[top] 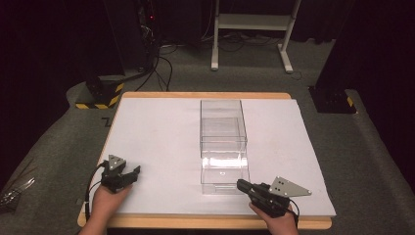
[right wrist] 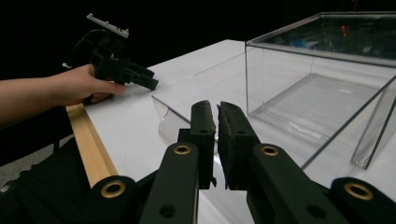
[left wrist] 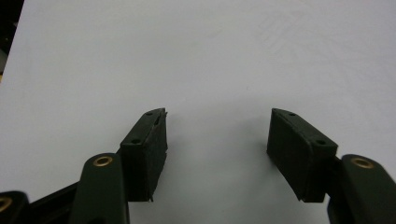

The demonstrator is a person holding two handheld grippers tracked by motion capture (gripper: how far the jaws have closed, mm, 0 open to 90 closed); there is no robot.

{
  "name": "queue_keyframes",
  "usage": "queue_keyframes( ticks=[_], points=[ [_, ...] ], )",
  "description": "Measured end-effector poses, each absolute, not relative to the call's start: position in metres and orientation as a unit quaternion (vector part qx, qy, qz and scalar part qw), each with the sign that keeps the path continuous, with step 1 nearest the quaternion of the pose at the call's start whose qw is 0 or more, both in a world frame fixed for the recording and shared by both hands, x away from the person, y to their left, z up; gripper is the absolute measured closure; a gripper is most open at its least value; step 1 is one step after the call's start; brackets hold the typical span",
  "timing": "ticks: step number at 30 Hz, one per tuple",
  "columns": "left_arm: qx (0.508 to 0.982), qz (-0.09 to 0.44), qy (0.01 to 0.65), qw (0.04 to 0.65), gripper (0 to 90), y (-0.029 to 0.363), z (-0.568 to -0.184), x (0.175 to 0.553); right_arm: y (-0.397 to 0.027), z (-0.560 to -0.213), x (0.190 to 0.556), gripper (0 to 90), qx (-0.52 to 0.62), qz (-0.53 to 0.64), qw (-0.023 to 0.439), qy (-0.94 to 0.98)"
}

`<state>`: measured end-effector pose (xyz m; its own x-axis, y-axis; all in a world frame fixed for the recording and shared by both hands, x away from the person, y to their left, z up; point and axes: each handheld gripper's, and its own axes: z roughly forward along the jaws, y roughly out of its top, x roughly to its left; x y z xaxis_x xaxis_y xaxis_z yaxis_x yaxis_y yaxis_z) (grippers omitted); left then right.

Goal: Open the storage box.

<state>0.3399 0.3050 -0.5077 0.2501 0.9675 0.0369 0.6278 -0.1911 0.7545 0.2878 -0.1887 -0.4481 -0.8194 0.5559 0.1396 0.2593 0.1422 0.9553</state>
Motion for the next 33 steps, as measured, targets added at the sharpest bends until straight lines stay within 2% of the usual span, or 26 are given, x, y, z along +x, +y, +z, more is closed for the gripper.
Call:
queue_keyframes(
  ticks=[9,16,19,25,33],
  points=[
    [0.724,0.268,0.551,0.318,38.1,0.305,-0.508,0.340,-0.182,-0.434,0.302,76.9,0.280,0.593,0.159,0.738],
    [0.723,0.266,0.552,0.319,38.1,0.305,-0.508,0.340,-0.194,-0.424,0.326,67.1,0.328,0.579,0.221,0.713],
    [0.724,0.267,0.551,0.318,38.1,0.305,-0.508,0.340,-0.205,-0.427,0.333,62.7,0.351,0.569,0.246,0.702],
    [0.724,0.267,0.551,0.318,38.1,0.305,-0.508,0.340,-0.230,-0.441,0.343,60.4,0.405,0.537,0.275,0.687],
    [0.722,0.264,0.554,0.320,38.1,0.305,-0.508,0.340,-0.256,-0.467,0.353,52.4,0.461,0.475,0.296,0.689]
  ],
)
